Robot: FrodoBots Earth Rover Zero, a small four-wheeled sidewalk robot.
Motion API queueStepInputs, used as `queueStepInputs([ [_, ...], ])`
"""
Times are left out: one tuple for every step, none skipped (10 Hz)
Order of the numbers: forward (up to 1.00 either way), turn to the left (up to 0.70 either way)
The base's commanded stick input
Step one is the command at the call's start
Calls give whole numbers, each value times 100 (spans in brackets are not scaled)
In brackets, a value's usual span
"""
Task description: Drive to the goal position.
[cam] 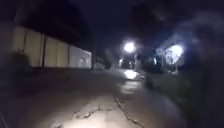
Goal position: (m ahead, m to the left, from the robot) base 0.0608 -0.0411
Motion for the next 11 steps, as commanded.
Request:
queueStepInputs([
  [70,-16],
  [70,-19],
  [70,-23],
  [70,-26],
  [70,-29],
  [70,-32],
  [70,-35],
  [70,-35],
  [70,-35],
  [70,-35],
  [70,-35],
])
